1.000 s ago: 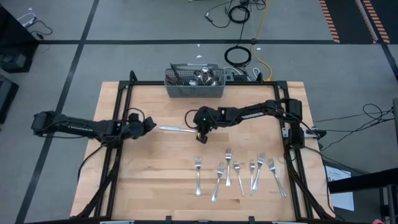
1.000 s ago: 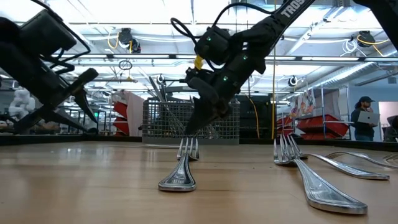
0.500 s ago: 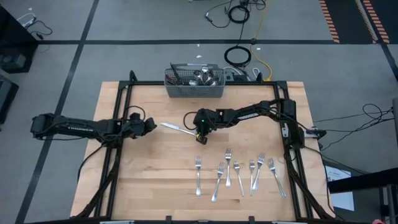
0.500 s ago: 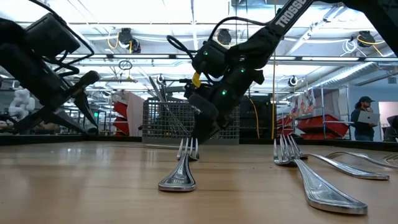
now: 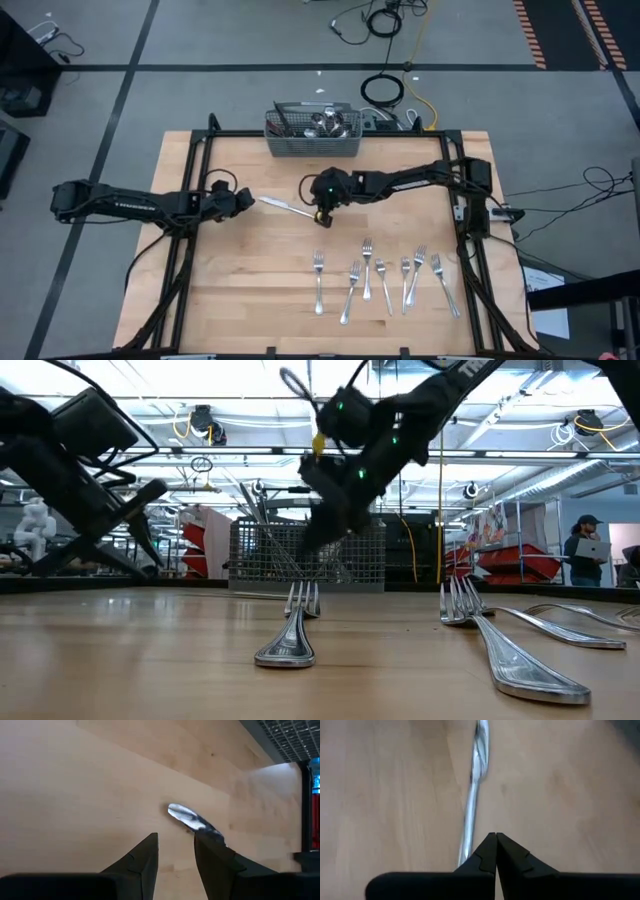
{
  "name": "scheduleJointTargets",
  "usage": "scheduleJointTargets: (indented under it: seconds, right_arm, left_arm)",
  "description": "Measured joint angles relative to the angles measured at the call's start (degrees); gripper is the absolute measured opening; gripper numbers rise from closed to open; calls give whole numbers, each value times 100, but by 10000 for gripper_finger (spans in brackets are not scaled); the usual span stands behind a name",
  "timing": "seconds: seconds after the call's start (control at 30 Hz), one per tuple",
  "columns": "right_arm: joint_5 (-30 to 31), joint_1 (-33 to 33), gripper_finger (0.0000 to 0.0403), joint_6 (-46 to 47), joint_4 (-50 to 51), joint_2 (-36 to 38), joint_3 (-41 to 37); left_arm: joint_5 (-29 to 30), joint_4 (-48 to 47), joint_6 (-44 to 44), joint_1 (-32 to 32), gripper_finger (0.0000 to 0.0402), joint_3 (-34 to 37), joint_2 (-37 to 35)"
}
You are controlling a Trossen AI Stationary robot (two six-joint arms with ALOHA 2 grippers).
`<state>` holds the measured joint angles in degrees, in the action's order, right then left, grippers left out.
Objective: Sort silverware
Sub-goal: Put the silver knife into the gray utensil holder
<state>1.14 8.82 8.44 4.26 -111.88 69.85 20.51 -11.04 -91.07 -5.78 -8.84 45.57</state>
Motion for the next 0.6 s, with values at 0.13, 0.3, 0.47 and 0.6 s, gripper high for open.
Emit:
scheduleJointTargets:
  seconds: [0.13, 0.3, 0.47, 0.6]
  right_arm:
    - [-213, -24, 0, -58, 88, -36, -29]
    - [-312, -131, 0, -32, 52, -159, -9]
    - [-292, -239, 0, -30, 12, -222, -16]
    - [-292, -300, 0, -23, 27, -222, -11]
  left_arm:
    - [9, 7, -1, 0, 134, 0, 68]
    - [11, -9, 0, 0, 134, 0, 98]
    - [11, -24, -1, 0, 134, 0, 98]
    - [12, -23, 0, 0, 134, 0, 98]
